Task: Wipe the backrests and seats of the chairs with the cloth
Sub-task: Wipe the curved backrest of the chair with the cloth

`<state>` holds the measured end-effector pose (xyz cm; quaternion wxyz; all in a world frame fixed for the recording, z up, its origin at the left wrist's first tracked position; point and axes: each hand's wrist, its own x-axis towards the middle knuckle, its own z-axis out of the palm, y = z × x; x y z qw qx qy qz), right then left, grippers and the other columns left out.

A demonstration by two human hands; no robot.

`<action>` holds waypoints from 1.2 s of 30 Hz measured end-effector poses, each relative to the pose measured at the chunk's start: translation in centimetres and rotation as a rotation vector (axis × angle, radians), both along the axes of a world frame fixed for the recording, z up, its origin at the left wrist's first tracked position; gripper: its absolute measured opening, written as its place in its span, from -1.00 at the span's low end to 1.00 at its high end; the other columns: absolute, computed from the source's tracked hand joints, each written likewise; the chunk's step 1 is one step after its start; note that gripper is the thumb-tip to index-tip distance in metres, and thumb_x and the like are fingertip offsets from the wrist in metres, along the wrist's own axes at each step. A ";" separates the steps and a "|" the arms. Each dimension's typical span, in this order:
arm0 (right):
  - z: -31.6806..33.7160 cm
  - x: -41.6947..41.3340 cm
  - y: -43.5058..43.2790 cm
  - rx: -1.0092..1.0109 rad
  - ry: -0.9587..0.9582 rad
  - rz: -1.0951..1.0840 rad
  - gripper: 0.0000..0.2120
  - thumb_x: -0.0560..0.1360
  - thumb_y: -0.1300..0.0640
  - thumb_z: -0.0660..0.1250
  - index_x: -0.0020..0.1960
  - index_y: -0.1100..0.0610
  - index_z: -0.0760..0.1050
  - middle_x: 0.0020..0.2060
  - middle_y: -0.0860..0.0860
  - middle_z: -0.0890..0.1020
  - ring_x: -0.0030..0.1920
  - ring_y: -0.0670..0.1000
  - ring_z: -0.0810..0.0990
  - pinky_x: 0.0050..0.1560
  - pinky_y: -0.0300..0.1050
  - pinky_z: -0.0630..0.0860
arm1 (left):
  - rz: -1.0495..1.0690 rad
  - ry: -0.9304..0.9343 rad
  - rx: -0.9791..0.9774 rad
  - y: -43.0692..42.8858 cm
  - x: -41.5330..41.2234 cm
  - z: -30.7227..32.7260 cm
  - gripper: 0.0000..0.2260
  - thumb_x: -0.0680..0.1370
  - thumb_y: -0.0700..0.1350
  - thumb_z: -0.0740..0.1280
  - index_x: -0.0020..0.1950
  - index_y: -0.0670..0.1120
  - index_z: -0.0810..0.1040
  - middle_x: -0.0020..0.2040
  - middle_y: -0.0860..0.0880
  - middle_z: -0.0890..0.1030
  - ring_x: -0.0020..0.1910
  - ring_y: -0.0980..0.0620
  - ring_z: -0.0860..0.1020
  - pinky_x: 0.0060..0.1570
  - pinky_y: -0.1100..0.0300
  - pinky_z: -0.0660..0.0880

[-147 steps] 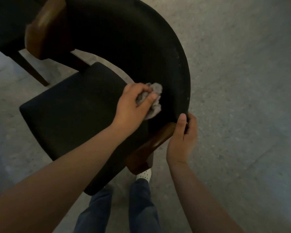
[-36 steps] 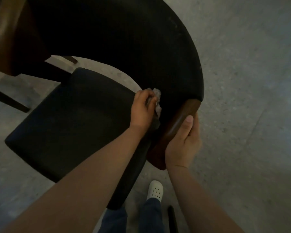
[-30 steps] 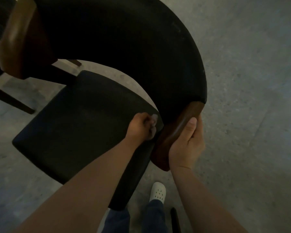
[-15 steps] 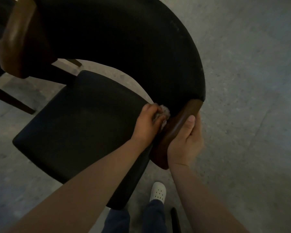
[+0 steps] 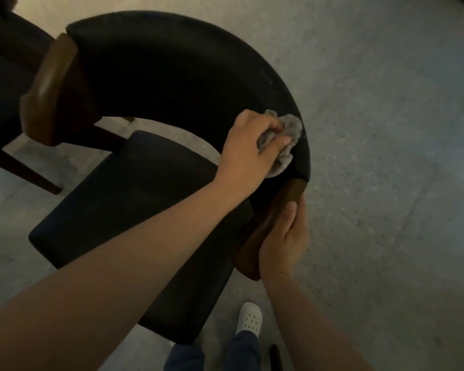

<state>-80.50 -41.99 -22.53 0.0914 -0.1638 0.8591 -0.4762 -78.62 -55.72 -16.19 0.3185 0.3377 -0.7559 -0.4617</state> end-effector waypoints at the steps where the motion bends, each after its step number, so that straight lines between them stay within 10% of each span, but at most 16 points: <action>1: 0.1 0.1 -0.1 0.004 0.004 -0.003 -0.45 0.61 -0.16 -0.08 0.50 0.03 0.28 0.30 -0.01 0.54 0.25 -0.07 0.52 0.25 0.03 0.49 | -0.025 -0.020 -0.043 -0.1 -0.8 0.4 -0.88 0.53 -0.06 0.41 0.02 -0.02 0.55 0.07 0.06 0.42 0.04 0.20 0.45 0.07 0.45 0.39; 8: -0.1 0.1 -0.1 0.030 -0.005 -0.005 -0.50 0.62 -0.14 -0.07 0.50 -0.02 0.27 0.31 -0.05 0.53 0.27 -0.12 0.49 0.29 -0.04 0.46 | -0.034 -0.186 -0.263 -0.7 -4.1 -0.2 -0.81 0.50 0.04 0.43 0.01 -0.04 0.61 0.04 0.00 0.43 0.04 0.07 0.39 -0.02 0.34 0.36; 19: 0.0 0.4 0.0 0.022 0.022 0.005 -0.42 0.58 -0.20 -0.11 0.49 0.02 0.28 0.29 0.00 0.55 0.25 -0.09 0.50 0.25 -0.16 0.44 | 0.367 -0.220 0.087 0.9 0.8 -4.4 -0.85 0.57 0.00 0.33 0.09 -0.01 0.51 0.16 0.03 0.42 0.02 0.21 0.45 -0.10 0.47 0.33; 29: 0.0 0.4 -0.1 0.015 -0.020 0.011 -0.42 0.57 -0.22 -0.12 0.51 -0.06 0.24 0.31 -0.04 0.53 0.27 -0.06 0.51 0.25 0.06 0.48 | 0.072 -0.266 -0.355 0.6 -5.4 0.3 -0.73 0.48 0.15 0.40 0.03 -0.01 0.58 0.05 -0.02 0.43 -0.01 0.05 0.37 -0.02 0.18 0.44; 36: 0.1 0.3 0.0 0.023 -0.006 0.023 -0.43 0.58 -0.20 -0.11 0.51 -0.04 0.25 0.27 -0.03 0.57 0.21 -0.06 0.55 0.21 0.05 0.51 | 0.220 -0.156 -0.201 0.8 -4.9 -0.9 -0.81 0.53 0.07 0.36 0.00 -0.04 0.51 0.01 0.02 0.44 -0.09 0.12 0.47 -0.07 0.29 0.44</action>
